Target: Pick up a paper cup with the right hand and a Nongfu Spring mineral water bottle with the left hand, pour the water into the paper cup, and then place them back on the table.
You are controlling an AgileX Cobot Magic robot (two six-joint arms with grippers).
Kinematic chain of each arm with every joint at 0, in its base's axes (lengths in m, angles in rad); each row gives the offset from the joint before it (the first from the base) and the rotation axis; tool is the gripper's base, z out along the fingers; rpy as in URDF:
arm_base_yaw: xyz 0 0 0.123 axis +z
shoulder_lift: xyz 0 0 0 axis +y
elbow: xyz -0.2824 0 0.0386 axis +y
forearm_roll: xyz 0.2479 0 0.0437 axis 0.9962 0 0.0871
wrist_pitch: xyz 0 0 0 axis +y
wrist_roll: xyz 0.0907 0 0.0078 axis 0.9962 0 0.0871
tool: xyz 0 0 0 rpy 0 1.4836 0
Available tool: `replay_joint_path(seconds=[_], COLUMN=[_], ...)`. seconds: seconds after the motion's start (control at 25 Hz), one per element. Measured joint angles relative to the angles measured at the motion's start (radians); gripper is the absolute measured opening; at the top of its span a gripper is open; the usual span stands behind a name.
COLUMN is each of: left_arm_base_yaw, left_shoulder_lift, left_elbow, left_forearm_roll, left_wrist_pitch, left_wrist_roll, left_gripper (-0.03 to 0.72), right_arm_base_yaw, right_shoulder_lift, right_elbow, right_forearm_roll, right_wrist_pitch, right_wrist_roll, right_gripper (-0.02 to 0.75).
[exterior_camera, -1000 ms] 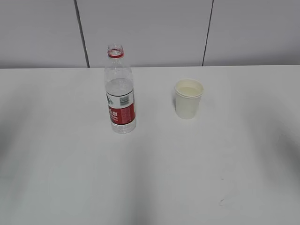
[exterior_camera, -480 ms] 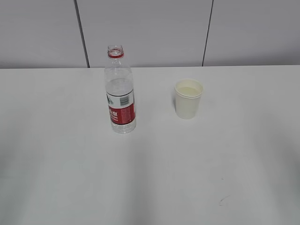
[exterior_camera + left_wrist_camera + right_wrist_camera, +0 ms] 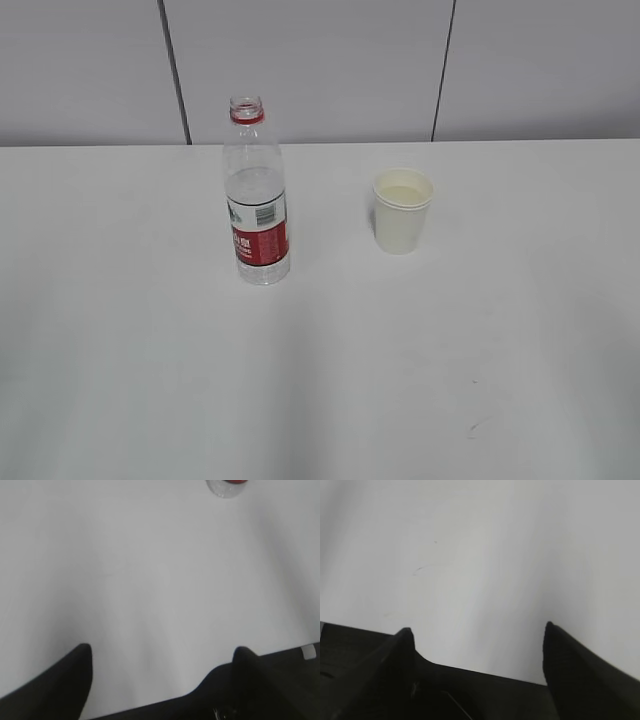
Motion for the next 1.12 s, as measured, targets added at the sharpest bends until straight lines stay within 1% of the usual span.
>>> replay_joint_path(seconds=[0.4,0.56,1.12], left_arm_base_yaw=[0.000,0.000,0.000], left_shoulder_lift=[-0.256,-0.285,-0.286], left_elbow=[0.000,-0.001,-0.001], left_forearm_roll=[0.000,0.000,-0.001], left_wrist_pitch=[0.014,0.019,0.019], left_wrist_roll=[-0.003,-0.003,-0.006], left_gripper=[0.512,0.512,0.511], right_arm_base_yaw=[0.000,0.000,0.000], right_shoulder_lift=[-0.274,-0.356,-0.364], right_elbow=[0.016,0.016,0.016], right_forearm_roll=[0.001,0.001,0.014], right_wrist_pitch=[0.035,0.038,0.043], right_wrist_roll=[0.000,0.000,0.005], right_gripper=[0.591,0.591,0.591])
